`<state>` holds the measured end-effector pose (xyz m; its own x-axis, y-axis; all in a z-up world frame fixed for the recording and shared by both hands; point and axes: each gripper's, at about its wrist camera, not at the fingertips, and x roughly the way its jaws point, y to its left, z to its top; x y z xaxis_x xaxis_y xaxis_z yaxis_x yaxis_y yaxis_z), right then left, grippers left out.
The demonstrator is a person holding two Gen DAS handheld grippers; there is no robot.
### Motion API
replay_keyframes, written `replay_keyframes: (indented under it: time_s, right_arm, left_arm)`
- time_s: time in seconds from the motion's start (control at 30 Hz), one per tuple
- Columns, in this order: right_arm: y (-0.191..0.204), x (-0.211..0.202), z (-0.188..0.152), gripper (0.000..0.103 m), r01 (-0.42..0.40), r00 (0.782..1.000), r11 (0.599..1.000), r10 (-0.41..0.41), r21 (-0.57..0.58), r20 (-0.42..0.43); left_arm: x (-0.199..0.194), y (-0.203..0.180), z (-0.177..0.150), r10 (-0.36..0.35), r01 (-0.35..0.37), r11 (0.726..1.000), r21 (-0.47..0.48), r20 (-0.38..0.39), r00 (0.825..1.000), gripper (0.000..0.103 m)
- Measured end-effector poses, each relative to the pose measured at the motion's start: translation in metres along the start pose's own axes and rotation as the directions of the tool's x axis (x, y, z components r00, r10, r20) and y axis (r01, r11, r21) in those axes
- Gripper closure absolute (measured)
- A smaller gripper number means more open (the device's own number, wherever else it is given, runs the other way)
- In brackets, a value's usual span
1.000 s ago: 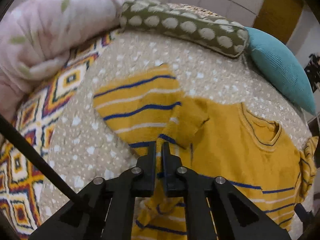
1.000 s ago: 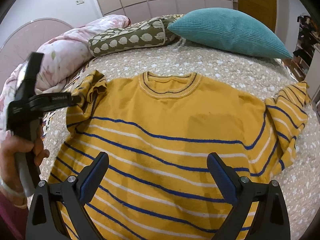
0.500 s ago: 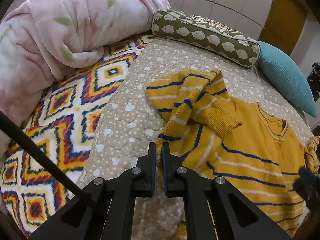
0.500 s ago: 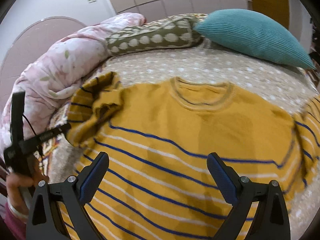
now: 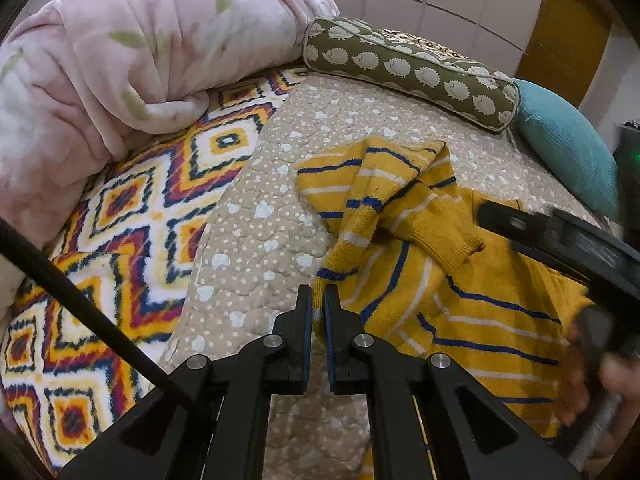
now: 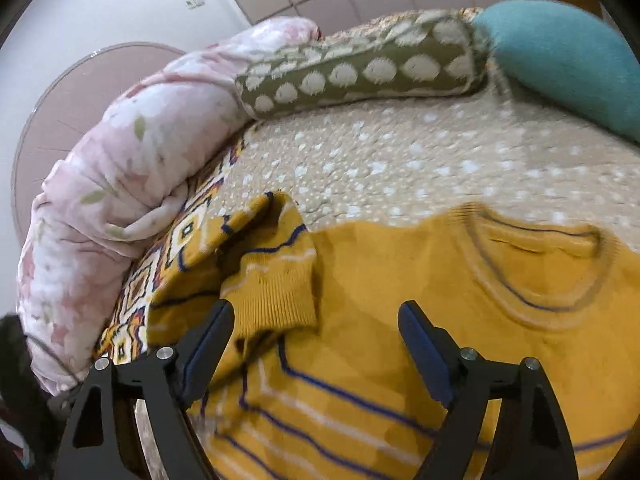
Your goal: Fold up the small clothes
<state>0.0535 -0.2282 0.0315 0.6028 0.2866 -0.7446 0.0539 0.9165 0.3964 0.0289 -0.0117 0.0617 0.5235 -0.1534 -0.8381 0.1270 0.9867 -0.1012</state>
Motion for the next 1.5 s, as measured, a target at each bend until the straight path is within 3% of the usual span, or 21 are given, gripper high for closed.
replay_keyframes:
  time_s: [0.1,0.17,0.23,0.27,0.4,0.6,0.7,0.83,0.9,1.0,1.03,1.2,1.37,1.43,1.47,1.5]
  right_arm:
    - [-0.002,0.035,0.01,0.016,-0.021,0.999,0.999,0.023,0.05,-0.04]
    - [-0.002,0.051,0.014,0.023,-0.037,0.999,0.996,0.04,0.084,-0.036]
    - [0.002,0.056,0.018,0.06,-0.015,1.0,0.998,0.015,0.059,-0.003]
    - [0.006,0.056,0.019,0.097,-0.008,1.0,1.0,0.008,0.026,0.007]
    - [0.009,0.027,0.022,0.097,-0.013,0.997,0.999,0.016,-0.035,0.074]
    - [-0.008,-0.054,0.025,0.097,0.097,0.969,0.992,-0.076,-0.079,0.237]
    - [-0.012,-0.095,0.023,0.097,0.192,0.94,0.972,-0.143,-0.134,0.31]
    - [-0.022,-0.147,0.014,0.097,0.319,0.885,0.931,-0.226,-0.177,0.407]
    - [-0.032,-0.171,0.004,0.097,0.38,0.851,0.908,-0.266,-0.179,0.453]
    - [-0.056,-0.194,-0.015,0.097,0.433,0.825,0.886,-0.315,-0.166,0.469]
    - [-0.064,-0.198,-0.021,0.097,0.44,0.825,0.883,-0.325,-0.164,0.463]
    - [-0.109,-0.198,-0.07,0.097,0.448,0.864,0.875,-0.372,-0.183,0.339]
    - [-0.135,-0.196,-0.107,0.094,0.344,0.937,0.921,-0.325,-0.184,0.126]
    - [-0.138,-0.206,-0.107,0.076,0.275,0.96,0.952,-0.266,-0.135,0.086]
    - [-0.136,-0.209,-0.104,0.055,0.24,0.969,0.964,-0.231,-0.115,0.088]
    - [-0.132,-0.215,-0.102,0.041,0.187,0.979,0.978,-0.177,-0.095,0.105]
  left_arm:
    - [0.005,0.004,-0.001,-0.004,0.004,1.0,-0.005,-0.011,1.0,0.097]
    - [0.007,0.007,-0.001,-0.006,0.006,1.0,-0.01,-0.016,1.0,0.097]
    - [0.009,0.01,-0.001,-0.008,0.008,1.0,-0.016,-0.02,1.0,0.097]
    - [0.01,0.011,-0.001,-0.01,0.009,1.0,-0.02,-0.022,1.0,0.097]
    - [0.009,0.011,0.0,-0.017,0.016,1.0,-0.023,-0.014,1.0,0.097]
    - [-0.006,-0.01,0.0,-0.042,0.042,0.999,0.016,0.021,0.999,0.097]
    - [-0.015,-0.027,-0.001,-0.088,0.086,0.995,0.053,0.039,0.995,0.094]
    - [-0.027,-0.052,-0.009,-0.173,0.169,0.98,0.102,0.035,0.984,0.09]
    - [-0.033,-0.058,-0.014,-0.189,0.183,0.975,0.124,0.038,0.981,0.084]
    - [-0.04,-0.06,-0.024,-0.193,0.184,0.969,0.168,0.04,0.98,0.075]
    - [-0.04,-0.057,-0.028,-0.171,0.16,0.971,0.179,0.047,0.984,0.072]
    - [-0.029,-0.042,-0.033,-0.12,0.117,0.979,0.166,0.01,0.993,0.07]
    - [-0.019,-0.033,-0.04,-0.057,0.059,0.983,0.173,-0.016,0.998,0.063]
    - [-0.016,-0.029,-0.045,-0.055,0.06,0.983,0.174,-0.031,0.998,0.062]
    - [-0.015,-0.028,-0.047,-0.059,0.064,0.983,0.173,-0.038,0.998,0.062]
    - [-0.015,-0.028,-0.048,-0.065,0.072,0.982,0.172,-0.045,0.997,0.061]
